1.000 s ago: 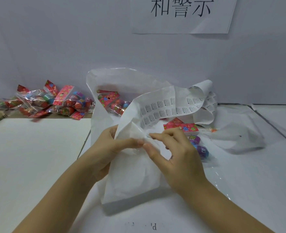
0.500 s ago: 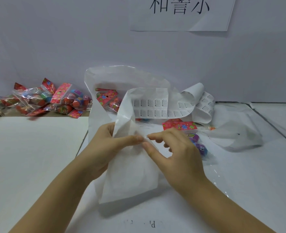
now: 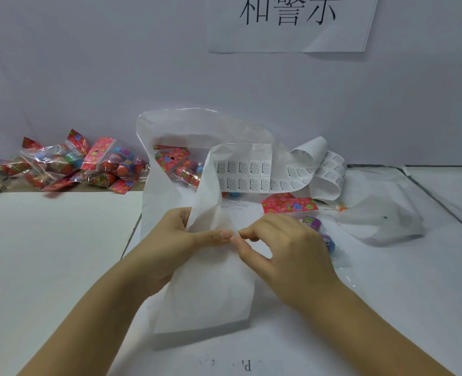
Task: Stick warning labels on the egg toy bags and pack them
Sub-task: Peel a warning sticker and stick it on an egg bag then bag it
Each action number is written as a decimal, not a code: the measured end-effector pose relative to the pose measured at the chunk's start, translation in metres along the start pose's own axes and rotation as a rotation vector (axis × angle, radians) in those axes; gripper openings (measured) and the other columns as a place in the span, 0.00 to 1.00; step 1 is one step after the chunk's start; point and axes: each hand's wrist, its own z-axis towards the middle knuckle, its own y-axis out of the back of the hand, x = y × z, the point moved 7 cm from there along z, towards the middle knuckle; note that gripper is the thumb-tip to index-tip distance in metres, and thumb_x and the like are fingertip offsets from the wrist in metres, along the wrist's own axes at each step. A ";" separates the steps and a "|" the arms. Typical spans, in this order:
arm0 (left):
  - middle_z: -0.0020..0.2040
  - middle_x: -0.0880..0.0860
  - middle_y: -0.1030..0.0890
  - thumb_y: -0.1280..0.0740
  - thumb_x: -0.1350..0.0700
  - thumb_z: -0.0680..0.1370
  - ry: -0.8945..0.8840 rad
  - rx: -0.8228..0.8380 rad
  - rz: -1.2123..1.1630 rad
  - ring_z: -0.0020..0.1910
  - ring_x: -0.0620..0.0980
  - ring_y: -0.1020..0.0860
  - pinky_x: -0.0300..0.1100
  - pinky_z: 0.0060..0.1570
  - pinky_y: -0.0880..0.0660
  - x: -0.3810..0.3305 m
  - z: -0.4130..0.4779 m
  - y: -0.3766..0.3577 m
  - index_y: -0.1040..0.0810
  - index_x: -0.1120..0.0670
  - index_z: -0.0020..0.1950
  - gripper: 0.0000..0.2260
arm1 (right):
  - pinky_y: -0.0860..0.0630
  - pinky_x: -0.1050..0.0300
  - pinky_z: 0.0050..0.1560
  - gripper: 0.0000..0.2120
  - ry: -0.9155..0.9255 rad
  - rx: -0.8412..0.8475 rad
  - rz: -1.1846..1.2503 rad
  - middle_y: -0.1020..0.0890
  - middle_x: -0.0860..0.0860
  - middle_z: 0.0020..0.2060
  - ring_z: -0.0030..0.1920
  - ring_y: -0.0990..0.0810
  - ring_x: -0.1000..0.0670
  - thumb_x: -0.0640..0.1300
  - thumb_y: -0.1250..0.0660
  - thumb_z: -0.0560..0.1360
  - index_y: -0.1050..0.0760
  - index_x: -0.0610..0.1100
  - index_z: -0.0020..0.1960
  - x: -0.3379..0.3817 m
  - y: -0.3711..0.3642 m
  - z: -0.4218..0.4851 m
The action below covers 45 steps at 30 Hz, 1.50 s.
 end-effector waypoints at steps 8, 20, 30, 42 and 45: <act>0.44 0.60 0.14 0.24 0.55 0.62 0.052 0.022 0.022 0.41 0.57 0.15 0.43 0.36 0.19 0.003 0.001 0.001 0.15 0.58 0.45 0.13 | 0.31 0.54 0.38 0.12 -0.376 0.235 0.325 0.26 0.61 0.29 0.33 0.27 0.52 0.55 0.37 0.71 0.25 0.50 0.34 -0.024 -0.016 -0.003; 0.67 0.53 0.26 0.21 0.46 0.64 -0.123 -0.642 1.234 0.61 0.58 0.25 0.54 0.57 0.27 -0.035 -0.017 0.064 0.38 0.49 0.75 0.44 | 0.26 0.56 0.33 0.13 -0.785 0.064 0.689 0.22 0.50 0.27 0.28 0.26 0.52 0.45 0.32 0.74 0.23 0.45 0.31 -0.048 -0.012 -0.007; 0.42 0.52 0.17 0.25 0.51 0.73 -1.221 -0.491 1.362 0.39 0.56 0.19 0.49 0.47 0.27 -0.045 -0.046 -0.036 0.15 0.53 0.43 0.06 | 0.28 0.62 0.27 0.12 -0.906 0.152 0.901 0.20 0.51 0.27 0.25 0.25 0.53 0.44 0.33 0.73 0.21 0.45 0.31 -0.039 -0.018 -0.010; 0.38 0.48 0.16 0.26 0.52 0.65 -0.291 -0.202 -0.245 0.35 0.45 0.22 0.38 0.38 0.23 -0.011 -0.004 -0.011 0.13 0.48 0.38 0.04 | 0.26 0.56 0.24 0.12 -0.993 0.174 1.225 0.19 0.49 0.34 0.29 0.23 0.50 0.48 0.30 0.69 0.21 0.43 0.49 -0.028 -0.021 -0.009; 0.41 0.51 0.17 0.27 0.49 0.61 -0.232 -0.110 -0.271 0.36 0.47 0.22 0.39 0.39 0.22 -0.006 -0.003 -0.018 0.13 0.53 0.42 0.13 | 0.25 0.57 0.25 0.10 -0.925 0.149 1.221 0.18 0.50 0.34 0.30 0.21 0.51 0.47 0.28 0.66 0.20 0.44 0.45 -0.023 -0.018 -0.008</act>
